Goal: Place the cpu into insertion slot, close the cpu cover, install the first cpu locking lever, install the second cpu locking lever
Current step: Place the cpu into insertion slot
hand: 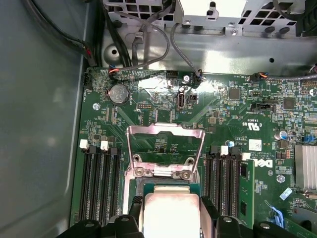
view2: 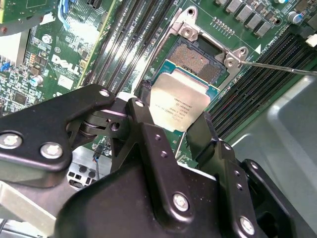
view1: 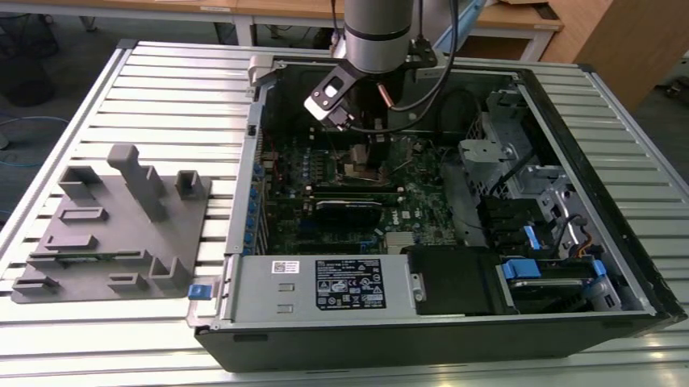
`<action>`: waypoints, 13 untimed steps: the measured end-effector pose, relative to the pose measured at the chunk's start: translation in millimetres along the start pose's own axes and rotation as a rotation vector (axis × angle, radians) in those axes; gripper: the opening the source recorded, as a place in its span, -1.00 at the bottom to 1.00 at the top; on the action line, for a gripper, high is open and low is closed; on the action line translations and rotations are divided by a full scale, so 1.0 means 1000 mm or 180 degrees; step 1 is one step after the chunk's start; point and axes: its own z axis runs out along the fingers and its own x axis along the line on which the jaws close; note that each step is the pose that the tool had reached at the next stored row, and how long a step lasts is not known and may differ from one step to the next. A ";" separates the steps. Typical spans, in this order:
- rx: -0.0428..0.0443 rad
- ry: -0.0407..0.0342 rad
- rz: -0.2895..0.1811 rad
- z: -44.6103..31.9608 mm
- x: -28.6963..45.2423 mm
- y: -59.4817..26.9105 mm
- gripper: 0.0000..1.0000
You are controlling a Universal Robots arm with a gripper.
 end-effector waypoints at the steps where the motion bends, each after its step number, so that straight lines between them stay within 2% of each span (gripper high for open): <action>1: 0.0000 0.0000 0.0000 0.0000 0.0000 0.0000 0.08; 4: 0.0000 0.0000 0.0000 0.0006 0.0000 -0.0001 0.08; 6: 0.0000 0.0000 0.0000 0.0036 0.0000 -0.0004 0.08; 13: 0.0000 0.0000 0.0000 0.0036 0.0000 -0.0004 0.08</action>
